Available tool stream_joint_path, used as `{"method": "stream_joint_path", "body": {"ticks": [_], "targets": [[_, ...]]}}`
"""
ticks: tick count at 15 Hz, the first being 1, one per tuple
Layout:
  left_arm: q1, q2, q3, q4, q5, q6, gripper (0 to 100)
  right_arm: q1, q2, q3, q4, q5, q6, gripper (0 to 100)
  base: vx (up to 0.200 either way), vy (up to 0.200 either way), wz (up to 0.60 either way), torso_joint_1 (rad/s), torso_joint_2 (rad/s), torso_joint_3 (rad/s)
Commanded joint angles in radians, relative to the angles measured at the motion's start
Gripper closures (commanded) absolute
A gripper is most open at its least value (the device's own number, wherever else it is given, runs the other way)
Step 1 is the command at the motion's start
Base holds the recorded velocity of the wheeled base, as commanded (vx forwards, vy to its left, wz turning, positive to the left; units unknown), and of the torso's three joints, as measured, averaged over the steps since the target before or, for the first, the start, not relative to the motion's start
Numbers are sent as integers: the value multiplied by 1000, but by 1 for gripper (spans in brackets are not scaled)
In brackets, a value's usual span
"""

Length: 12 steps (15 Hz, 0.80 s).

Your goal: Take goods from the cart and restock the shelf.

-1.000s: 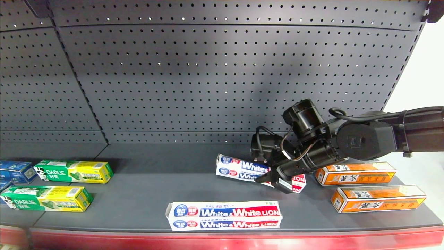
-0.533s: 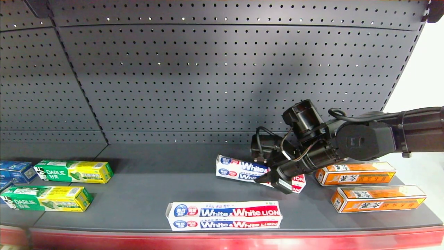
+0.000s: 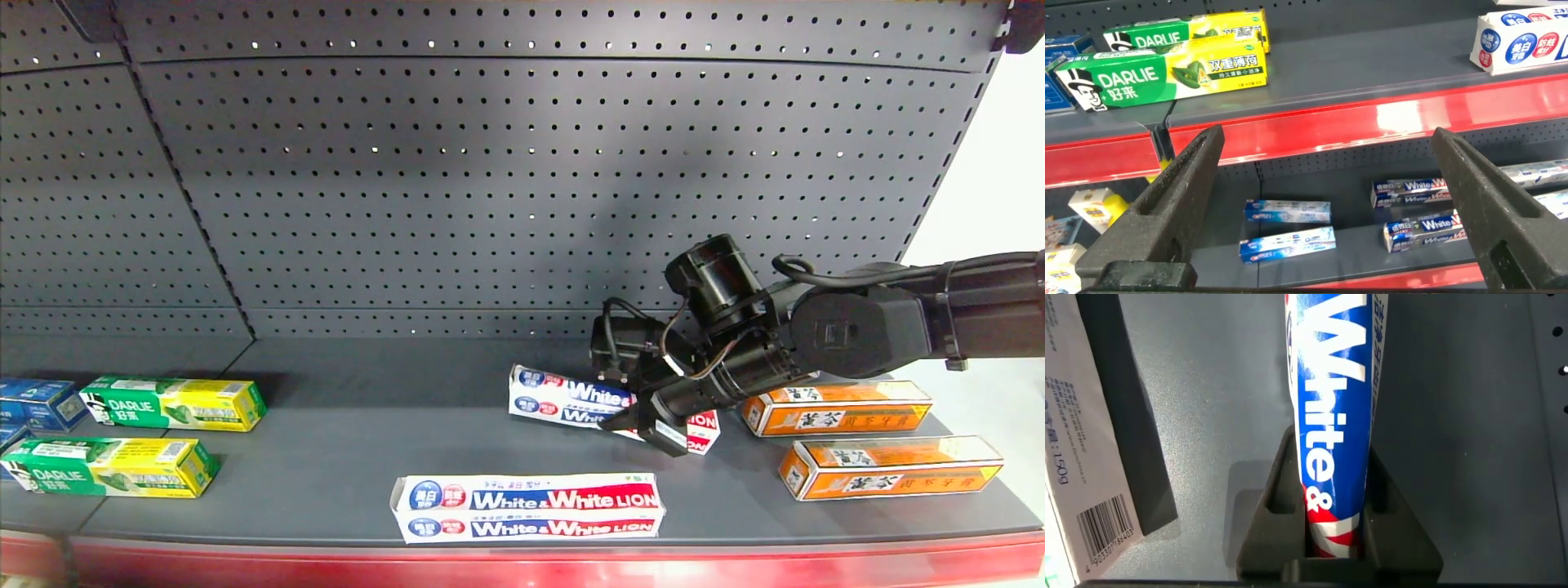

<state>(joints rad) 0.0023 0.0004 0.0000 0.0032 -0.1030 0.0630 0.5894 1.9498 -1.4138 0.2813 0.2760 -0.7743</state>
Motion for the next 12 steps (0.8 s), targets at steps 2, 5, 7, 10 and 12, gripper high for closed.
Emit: {"method": "stream_joint_path", "body": {"ticks": [2, 5, 7, 10, 12], "targets": [[1, 0, 0, 0, 0, 0, 0, 1, 0, 1, -2, 2, 1, 0, 0, 0, 0, 0, 0, 0], [1, 0, 0, 0, 0, 0, 0, 0, 0, 1, -2, 2, 1, 0, 0, 0, 0, 0, 0, 0], [1, 0, 0, 0, 0, 0, 0, 1, -3, -2, -10, 0, 24, 0, 0, 0, 0, 0, 0, 0], [1, 0, 0, 0, 0, 0, 0, 1, -14, -8, -14, 0, 55, 0, 0, 0, 0, 0, 0, 0], [1, 0, 0, 0, 0, 0, 0, 1, -23, -14, -34, 2, 98, 0, 0, 0, 0, 0, 0, 0]]}}
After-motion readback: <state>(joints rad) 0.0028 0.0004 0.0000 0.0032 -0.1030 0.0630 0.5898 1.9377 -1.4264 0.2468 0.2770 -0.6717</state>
